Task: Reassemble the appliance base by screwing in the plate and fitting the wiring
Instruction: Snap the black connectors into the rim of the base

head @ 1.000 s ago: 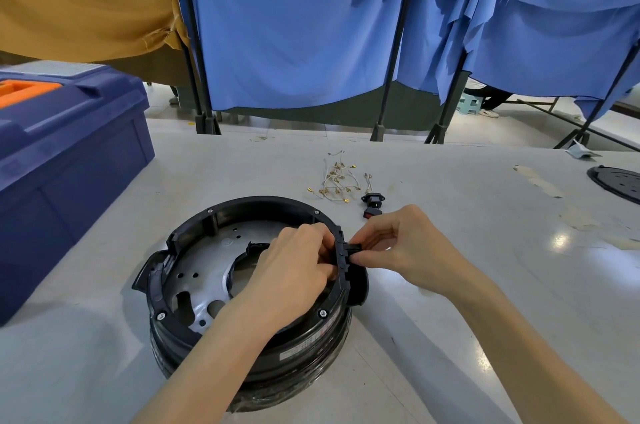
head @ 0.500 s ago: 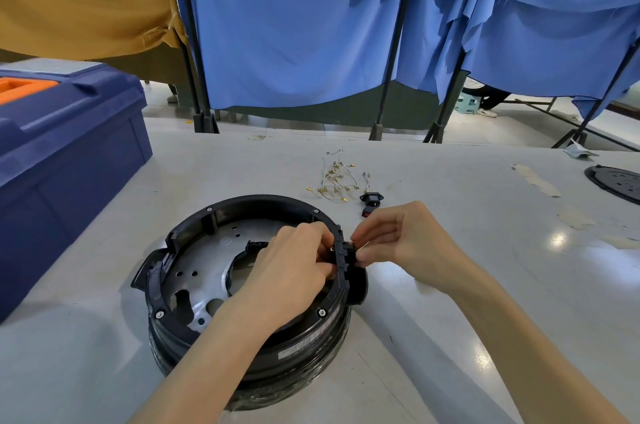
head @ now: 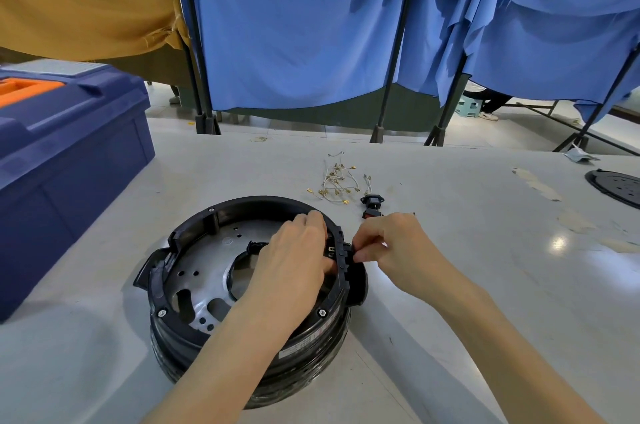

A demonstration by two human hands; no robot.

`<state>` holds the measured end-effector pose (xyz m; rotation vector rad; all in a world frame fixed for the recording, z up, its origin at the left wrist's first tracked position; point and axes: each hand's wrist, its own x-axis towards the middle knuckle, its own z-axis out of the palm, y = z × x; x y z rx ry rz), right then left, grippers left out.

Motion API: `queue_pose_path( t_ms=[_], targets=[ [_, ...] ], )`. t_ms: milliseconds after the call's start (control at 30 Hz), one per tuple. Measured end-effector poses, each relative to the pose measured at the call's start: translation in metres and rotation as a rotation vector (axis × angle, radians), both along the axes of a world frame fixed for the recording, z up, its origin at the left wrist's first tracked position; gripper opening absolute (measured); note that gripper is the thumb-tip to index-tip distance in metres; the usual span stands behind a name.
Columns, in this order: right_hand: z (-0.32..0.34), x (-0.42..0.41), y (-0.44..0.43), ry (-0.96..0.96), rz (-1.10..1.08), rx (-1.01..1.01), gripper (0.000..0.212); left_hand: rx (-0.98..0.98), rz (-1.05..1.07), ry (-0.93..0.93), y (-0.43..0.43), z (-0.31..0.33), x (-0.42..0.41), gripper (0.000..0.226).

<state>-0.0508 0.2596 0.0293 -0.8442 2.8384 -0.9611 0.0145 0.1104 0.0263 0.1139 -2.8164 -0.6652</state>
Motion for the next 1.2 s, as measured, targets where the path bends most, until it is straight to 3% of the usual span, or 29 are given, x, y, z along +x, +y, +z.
queue_pose_path(
  t_ms=[233, 633, 833, 1000, 1200],
  targets=[
    [0.0, 0.003, -0.005, 0.078, -0.009, 0.072, 0.016, -0.054, 0.026, 0.029, 0.001, -0.001, 0.0, 0.028],
    [-0.003, 0.01, -0.017, 0.062, -0.064, 0.015, 0.037, -0.056, 0.012, 0.05, 0.002, -0.003, -0.003, 0.029],
    [-0.007, 0.008, -0.013, 0.049, -0.059, 0.002, 0.032, -0.028, 0.006, 0.061, 0.002, -0.004, -0.002, 0.031],
    [-0.004, -0.002, -0.003, -0.048, -0.034, -0.02, 0.008, 0.018, -0.028, 0.044, -0.005, -0.009, 0.0, 0.034],
    [-0.014, -0.048, 0.024, 0.068, -0.317, 0.025, 0.017, 0.009, -0.067, 0.049, -0.011, -0.01, 0.0, 0.03]
  ],
)
